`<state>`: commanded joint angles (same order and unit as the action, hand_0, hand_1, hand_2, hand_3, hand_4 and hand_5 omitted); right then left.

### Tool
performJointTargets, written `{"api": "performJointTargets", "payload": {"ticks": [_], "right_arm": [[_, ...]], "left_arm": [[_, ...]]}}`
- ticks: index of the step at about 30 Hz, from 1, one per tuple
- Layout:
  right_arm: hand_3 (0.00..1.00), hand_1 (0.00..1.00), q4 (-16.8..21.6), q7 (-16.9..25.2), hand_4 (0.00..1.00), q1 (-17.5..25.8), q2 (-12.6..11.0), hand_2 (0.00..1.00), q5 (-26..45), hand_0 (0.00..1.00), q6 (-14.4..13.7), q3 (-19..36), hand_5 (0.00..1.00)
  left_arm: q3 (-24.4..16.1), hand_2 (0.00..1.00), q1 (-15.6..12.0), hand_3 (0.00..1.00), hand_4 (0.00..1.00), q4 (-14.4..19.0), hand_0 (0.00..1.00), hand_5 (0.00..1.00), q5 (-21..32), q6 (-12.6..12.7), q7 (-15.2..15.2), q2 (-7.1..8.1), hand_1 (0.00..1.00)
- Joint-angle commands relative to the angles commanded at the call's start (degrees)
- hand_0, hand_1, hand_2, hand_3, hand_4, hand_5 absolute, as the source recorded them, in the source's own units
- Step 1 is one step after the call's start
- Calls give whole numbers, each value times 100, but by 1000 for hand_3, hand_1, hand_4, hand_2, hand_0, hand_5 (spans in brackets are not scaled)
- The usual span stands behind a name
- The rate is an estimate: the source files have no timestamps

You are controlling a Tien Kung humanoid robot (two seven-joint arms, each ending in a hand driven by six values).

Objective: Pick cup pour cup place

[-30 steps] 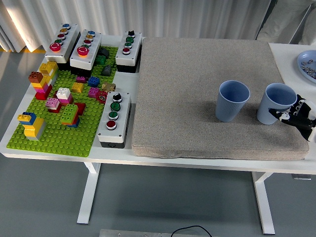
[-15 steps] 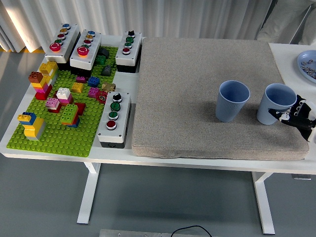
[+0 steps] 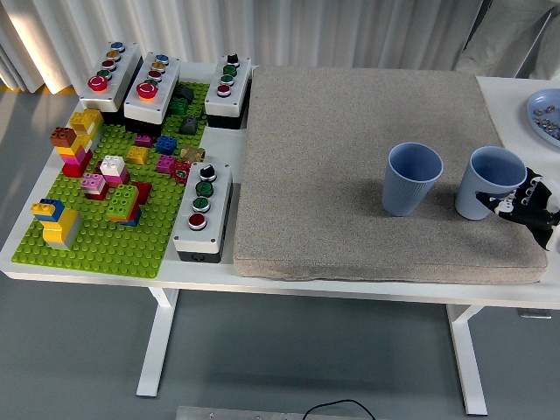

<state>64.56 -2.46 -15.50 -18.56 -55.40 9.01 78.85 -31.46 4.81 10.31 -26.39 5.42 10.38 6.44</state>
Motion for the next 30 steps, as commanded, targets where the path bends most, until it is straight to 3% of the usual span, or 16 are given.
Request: {"api": "performJointTargets", "payload": {"ticks": [15,30], "right_arm": [[573,613,55,114,651,-41,-7,522,0,715,-218,-75,2],[574,620,352,174,641,-235,-119,527,-770,716,-589,-269,2]], "left_arm": [[-30,822,6,665,505,0,723,946,-33,-3,11,2,772],[-27,822,1,664,505,0,723,945,-37,-7,16,16,771]]}}
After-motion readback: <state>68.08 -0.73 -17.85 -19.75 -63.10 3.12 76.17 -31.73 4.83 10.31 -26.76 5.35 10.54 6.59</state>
